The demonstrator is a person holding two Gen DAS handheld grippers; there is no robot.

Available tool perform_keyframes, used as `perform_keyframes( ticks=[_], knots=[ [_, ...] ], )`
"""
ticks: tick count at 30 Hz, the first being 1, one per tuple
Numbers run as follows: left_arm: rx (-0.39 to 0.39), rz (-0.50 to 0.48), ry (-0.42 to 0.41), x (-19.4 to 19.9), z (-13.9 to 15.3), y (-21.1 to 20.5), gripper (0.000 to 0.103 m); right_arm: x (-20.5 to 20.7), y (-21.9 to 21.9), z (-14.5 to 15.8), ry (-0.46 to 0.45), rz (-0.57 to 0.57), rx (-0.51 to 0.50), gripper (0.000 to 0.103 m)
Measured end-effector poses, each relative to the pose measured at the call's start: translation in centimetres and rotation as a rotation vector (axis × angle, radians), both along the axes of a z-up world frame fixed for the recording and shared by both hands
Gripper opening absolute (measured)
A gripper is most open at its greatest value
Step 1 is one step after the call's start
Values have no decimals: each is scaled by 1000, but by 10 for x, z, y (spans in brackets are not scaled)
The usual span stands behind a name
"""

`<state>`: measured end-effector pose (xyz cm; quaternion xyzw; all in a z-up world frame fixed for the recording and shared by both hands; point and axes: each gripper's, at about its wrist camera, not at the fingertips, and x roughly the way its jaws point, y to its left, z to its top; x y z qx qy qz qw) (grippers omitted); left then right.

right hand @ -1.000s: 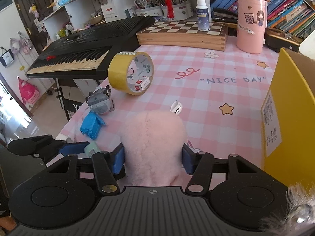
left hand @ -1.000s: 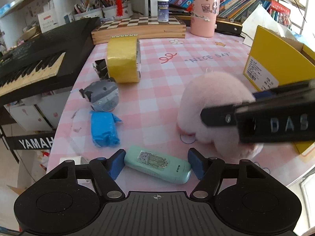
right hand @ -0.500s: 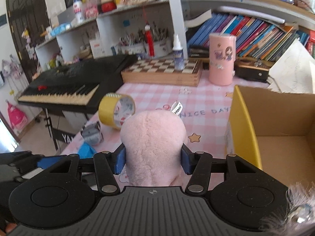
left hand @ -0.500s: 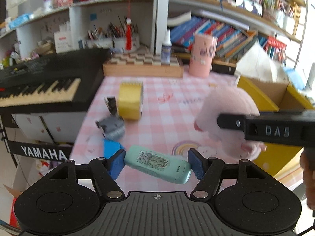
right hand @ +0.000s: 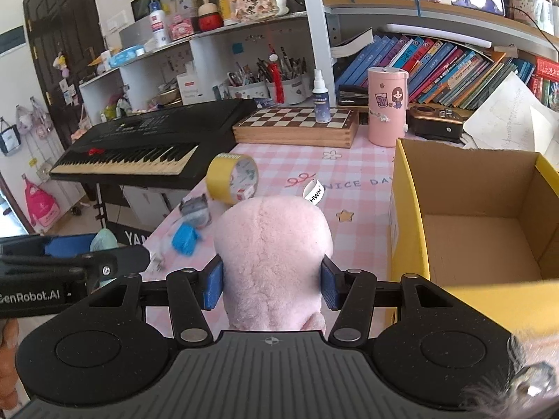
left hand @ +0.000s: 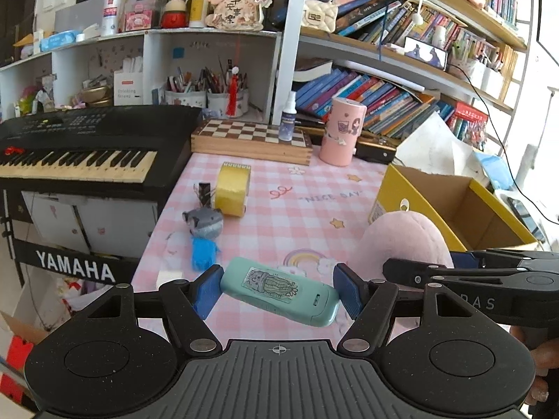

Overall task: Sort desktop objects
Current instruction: 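Lift and carry the green device and pink pig over the yellow box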

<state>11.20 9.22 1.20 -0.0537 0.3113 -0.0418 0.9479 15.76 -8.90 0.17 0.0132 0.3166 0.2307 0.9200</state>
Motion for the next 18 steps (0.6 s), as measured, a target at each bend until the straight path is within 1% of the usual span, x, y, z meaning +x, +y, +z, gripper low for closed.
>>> perform_keyframes(
  ticks=[8, 13, 18],
  knots=[
    [-19, -20, 20, -49, -2, -1, 69, -56, 0, -2, 24, -43, -17, 51],
    [-22, -62, 17, -76, -2, -9, 69, -89, -7, -5, 46, -97, -26, 51],
    [-36, -107, 26, -94, -4, -18, 69, -121, -16, -7, 44, -139, -31, 51]
  ],
)
